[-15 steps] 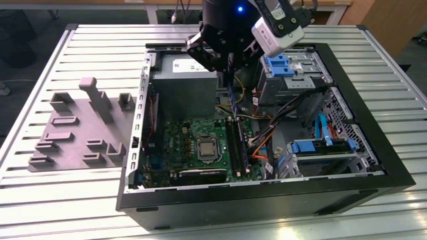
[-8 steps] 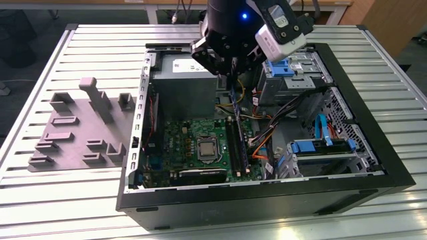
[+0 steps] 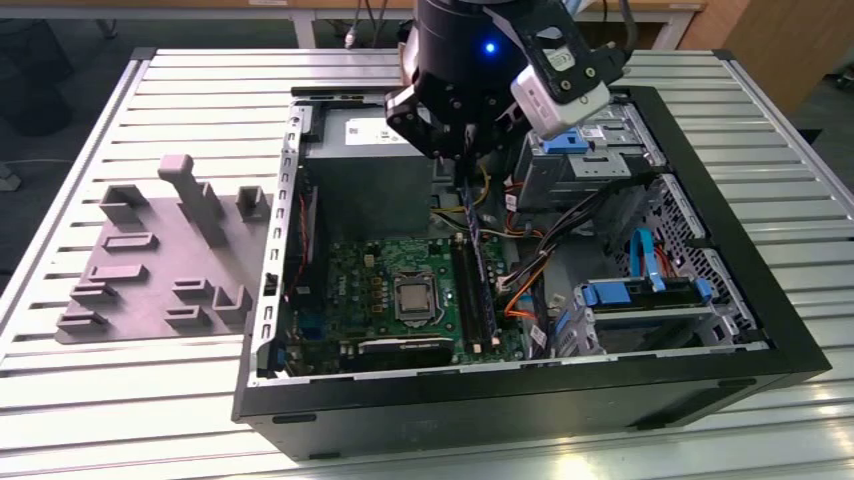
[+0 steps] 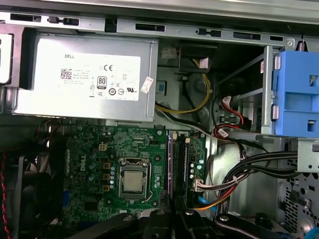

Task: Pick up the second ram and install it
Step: 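Insert the second ram into the second slot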

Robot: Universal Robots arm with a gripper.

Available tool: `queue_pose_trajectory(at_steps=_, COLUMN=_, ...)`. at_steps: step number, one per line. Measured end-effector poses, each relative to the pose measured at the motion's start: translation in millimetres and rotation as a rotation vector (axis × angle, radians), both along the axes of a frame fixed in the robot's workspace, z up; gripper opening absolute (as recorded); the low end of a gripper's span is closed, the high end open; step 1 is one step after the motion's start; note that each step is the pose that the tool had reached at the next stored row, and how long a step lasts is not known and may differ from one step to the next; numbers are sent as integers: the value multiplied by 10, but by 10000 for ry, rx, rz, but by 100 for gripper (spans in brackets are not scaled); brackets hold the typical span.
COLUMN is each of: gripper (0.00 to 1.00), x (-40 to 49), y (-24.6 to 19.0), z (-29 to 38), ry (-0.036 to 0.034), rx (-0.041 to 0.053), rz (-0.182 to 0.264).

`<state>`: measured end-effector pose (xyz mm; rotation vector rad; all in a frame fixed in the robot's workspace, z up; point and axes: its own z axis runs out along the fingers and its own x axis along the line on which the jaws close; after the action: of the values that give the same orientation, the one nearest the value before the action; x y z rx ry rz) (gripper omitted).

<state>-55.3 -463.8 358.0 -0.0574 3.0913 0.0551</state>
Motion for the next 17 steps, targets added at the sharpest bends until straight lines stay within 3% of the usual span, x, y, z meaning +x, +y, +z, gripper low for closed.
queue_pose_trajectory(at_steps=17, gripper=14, x=0, y=0, z=-61, ry=0, rx=-1, rz=0)
